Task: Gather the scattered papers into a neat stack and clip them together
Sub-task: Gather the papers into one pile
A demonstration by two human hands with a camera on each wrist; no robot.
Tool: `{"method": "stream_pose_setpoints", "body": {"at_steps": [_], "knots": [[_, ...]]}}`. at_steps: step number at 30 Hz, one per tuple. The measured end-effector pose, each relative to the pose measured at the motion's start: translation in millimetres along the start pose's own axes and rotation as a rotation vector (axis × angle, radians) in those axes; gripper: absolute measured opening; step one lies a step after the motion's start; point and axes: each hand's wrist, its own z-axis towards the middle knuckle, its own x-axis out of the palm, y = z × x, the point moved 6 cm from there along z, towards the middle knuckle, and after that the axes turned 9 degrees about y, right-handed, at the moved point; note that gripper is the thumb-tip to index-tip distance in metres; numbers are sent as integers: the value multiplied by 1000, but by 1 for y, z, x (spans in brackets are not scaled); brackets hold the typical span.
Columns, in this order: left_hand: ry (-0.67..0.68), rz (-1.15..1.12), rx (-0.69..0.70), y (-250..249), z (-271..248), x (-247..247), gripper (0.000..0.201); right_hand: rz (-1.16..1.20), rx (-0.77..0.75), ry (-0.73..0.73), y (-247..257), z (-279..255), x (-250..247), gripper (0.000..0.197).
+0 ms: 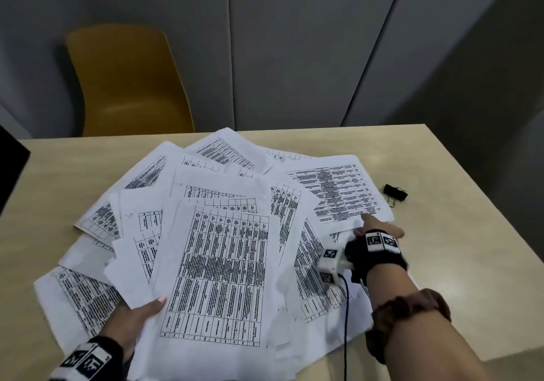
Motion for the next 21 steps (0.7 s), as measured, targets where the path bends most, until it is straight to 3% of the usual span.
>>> {"method": "stream_pose_setpoints", "body": {"at_steps": [3,6,8,12,17,21], "knots": [[1,-19,14,-3,-2,3,26,38,-22,31,2,6,8,68],[7,-39,22,-7,-5,7,39,-71,-104,154,5,8,16,30],[-10,-40,20,-6,-5,7,39,-155,-145,171,9,7,17,19],[-23,-53,5,-5,-3,4,37,-186,-250,145,15,4,15,28],[-6,-49,2,-10,-6,7,37,-254,-271,185,6,22,0,21],[6,-49,-4,-13,-11,10,41,-523,-308,252,-4,34,-12,30]]}}
